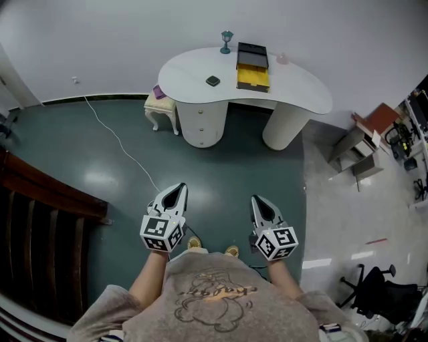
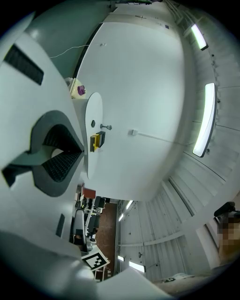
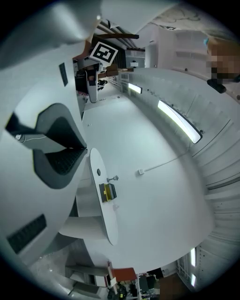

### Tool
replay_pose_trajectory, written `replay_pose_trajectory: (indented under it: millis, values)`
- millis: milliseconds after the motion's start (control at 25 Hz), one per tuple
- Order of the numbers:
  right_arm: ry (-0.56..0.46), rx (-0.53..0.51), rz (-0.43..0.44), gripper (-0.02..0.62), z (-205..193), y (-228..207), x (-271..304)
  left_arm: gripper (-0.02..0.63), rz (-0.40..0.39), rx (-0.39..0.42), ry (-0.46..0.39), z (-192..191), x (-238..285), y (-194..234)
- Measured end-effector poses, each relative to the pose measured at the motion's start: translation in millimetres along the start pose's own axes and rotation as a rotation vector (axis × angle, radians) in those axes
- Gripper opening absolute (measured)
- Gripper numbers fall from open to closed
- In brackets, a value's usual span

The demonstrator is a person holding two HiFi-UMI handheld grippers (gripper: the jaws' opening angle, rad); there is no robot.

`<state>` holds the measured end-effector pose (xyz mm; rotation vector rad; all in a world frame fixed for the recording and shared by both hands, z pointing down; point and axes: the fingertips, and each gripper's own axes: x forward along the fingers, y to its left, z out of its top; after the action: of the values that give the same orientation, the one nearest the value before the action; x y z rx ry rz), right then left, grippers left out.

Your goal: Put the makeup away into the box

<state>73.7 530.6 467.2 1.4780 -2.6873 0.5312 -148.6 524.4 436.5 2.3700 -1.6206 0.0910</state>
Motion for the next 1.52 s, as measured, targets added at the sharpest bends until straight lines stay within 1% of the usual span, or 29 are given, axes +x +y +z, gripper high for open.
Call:
replay_pose_trajectory:
  millis: [240,480,600,680,760,840,960,1200,1520]
  values:
    - [-0.015,0.009,-0.032,0.004,-0.5,19.3,21.6,0.021,-0.037,0.002,0.005,4.2,0.9,34.6]
    - [-0.02,-0.001,-0.096,0.004,-7.8,34.2,32.2,0.021,-0.07,-0.027,-0.01,9.0,13.3,67.9]
    - [-0.017,-0.001,-0.116,0.005,-10.1,39.9,36.4,0.021,-0.087,-0.034,-0.013,9.9,15.9,77.0]
    - [-0.019,0.004,-0.128,0.005,-10.3,39.6,41.2,0.021,-0.087,-0.057,-0.011,6.6,18.3,83.6]
    - [-0.026,0.021,-0.137,0.004,-9.4,37.9,46.4,0.021,-0.078,-0.078,-0.007,3.8,21.2,89.8]
    - [-0.034,0.027,-0.142,0.005,-7.4,34.9,51.7,0.021,-0.079,-0.079,-0.007,4.3,25.6,91.4]
    - [-0.046,0.021,-0.148,0.004,-4.6,30.6,62.4,0.021,-0.089,-0.058,-0.011,7.0,33.2,94.4]
    - [-0.06,0.011,-0.147,0.004,5.6,18.0,87.6,0.021,-0.084,-0.027,-0.02,16.6,54.0,104.9]
    - [-0.065,0.011,-0.157,0.005,17.4,-17.2,117.5,0.021,-0.098,-0.01,-0.016,26.4,101.6,108.4]
